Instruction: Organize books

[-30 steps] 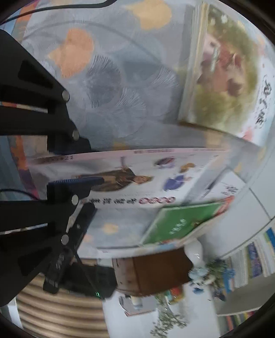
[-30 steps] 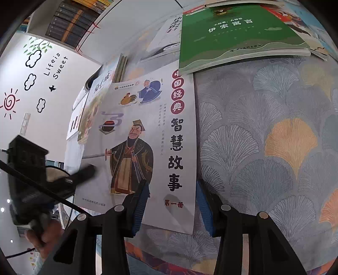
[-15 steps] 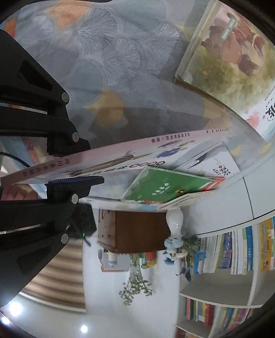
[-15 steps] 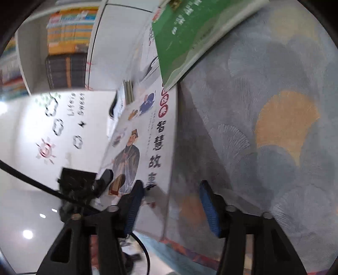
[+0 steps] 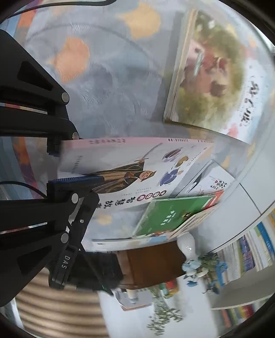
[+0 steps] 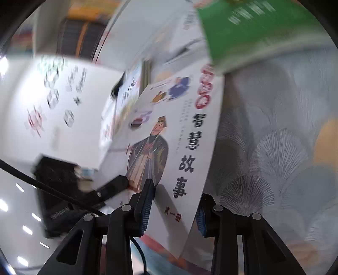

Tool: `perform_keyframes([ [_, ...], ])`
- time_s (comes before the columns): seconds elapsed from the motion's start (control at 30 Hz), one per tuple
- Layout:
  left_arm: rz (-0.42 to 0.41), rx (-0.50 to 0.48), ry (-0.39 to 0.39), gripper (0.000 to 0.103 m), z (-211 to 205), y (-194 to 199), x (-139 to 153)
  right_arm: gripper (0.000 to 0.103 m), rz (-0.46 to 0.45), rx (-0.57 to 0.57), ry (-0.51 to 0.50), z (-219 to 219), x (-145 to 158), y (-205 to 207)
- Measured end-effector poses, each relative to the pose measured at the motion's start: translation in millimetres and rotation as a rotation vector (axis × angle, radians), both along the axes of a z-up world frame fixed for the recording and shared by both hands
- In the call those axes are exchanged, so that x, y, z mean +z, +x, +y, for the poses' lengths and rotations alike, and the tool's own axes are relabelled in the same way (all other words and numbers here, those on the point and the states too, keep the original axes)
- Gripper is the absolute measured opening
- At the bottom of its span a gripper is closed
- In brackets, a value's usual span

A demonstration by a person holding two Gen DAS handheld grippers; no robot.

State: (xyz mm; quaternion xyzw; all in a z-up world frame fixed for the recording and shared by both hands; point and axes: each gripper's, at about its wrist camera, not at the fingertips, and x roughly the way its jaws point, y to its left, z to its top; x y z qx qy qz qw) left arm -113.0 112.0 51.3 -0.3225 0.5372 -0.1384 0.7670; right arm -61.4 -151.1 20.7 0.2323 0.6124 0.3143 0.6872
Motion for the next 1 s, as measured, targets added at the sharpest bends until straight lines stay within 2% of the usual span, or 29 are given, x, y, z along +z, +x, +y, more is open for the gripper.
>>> perform_keyframes([
  [0.1, -0.036, -0.017, 0.009, 0.011, 3.8, -8.9, 12.8, 0.035, -0.093, 0.085, -0.09, 16.1, 20.6, -12.2],
  [0.2, -0.078, -0.044, 0.033, 0.011, 11.4, -16.1, 25.7, 0.035, -0.15, 0.123, -0.12, 29.5, 39.6, -22.3],
  [0.3, -0.108, -0.045, 0.019, 0.012, 16.9, -15.7, 39.5, 0.035, -0.224, 0.164, -0.156, 44.9, 63.6, -30.4],
  [0.4, -0.148, -0.025, -0.019, 0.015, 29.5, -12.2, 54.6, 0.036, -0.268, 0.199, -0.166, 53.1, 80.9, -28.5],
  [0.57, -0.203, 0.015, -0.016, 0.015, 51.4, 1.9, 68.7, 0.037, -0.37, 0.237, -0.19, 83.2, 108.7, -11.7],
  [0.8, -0.215, 0.141, 0.003, 0.015, 103.9, 33.2, 62.6, 0.038, -0.414, 0.319, -0.195, 150.2, 105.9, 31.8],
  [1.0, -0.169, 0.24, -0.023, 0.014, 143.0, 52.6, 31.5, 0.039, -0.385, 0.377, -0.217, 196.7, 82.7, 69.7],
])
